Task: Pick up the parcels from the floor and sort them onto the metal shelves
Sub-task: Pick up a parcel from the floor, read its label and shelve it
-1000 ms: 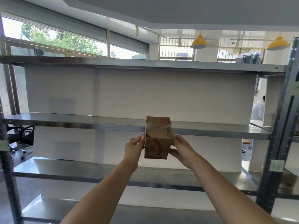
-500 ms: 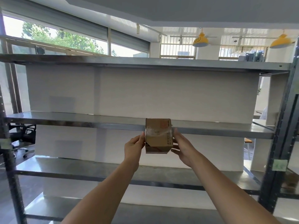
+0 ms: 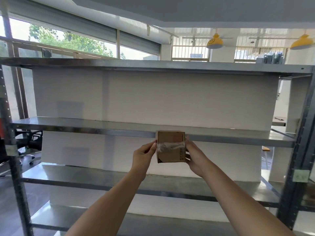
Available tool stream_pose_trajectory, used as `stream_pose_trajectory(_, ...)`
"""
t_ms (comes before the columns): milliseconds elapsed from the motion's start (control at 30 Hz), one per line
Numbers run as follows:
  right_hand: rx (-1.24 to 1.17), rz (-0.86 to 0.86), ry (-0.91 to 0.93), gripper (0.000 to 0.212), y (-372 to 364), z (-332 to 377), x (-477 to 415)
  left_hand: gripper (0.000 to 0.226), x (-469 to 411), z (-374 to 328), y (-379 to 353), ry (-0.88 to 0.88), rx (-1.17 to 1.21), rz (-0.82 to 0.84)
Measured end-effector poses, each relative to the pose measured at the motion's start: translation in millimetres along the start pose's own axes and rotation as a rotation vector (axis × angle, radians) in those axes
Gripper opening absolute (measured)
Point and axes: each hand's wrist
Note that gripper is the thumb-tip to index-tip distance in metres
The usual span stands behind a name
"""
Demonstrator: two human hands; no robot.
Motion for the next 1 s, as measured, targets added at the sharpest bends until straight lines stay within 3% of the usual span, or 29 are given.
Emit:
stream_pose_trajectory(233,-0.033,0.025,0.071,0.021,0,-3,1,0.029,0,1,-1,0.033,0.023,0.013)
stream_pose_trajectory(533,-0.036,0.011,0.055,0.048,3,-5,4,0.043,6,-5,-3,0.128,0.123,0.020)
stream_pose_trajectory(867,-0.084,-0.019,0.121,0.036,2,5,13,0.021,16,-4,-2,0.061,0.121,0.098)
stream_pose_trajectory(1000,-0.136,-0.024,0.142,0.038,6,0,10,0.025,13,-1,0,0.061,0.131,0.103)
Point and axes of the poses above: each hand's wrist, its own x-axis away from the middle knuckle, its own y-axis out of the back of the hand, z = x × y, and after that the axes turned 14 degrees about y, right-handed
